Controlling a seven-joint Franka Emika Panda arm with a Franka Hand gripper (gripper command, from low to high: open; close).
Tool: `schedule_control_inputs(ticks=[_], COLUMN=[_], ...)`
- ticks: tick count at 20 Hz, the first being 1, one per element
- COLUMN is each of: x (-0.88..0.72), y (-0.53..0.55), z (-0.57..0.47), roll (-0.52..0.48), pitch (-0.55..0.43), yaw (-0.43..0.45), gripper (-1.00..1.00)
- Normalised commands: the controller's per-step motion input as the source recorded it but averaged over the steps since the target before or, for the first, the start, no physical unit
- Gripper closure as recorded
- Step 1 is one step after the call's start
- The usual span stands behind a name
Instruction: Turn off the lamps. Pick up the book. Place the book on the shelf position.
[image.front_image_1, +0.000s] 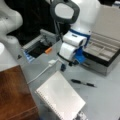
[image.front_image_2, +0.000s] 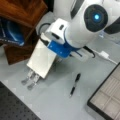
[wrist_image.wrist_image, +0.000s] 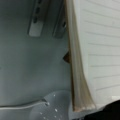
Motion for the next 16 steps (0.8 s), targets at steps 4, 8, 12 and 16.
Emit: schedule_control_inputs(ticks=[4,8,12,16], x=[0.42,0.42,0.38,0.34], y=[0.16,0.13,0.11,0.09], z=[-0.08,-0.1,-0.01,0.04], roll=[-0.541,-0.512,-0.486,-0.46], pitch=[0.416,0.342,0.331,0.285], yaw=[0.021,0.009,0.016,-0.004], gripper=[-1.0,-1.0,-1.0,-1.0])
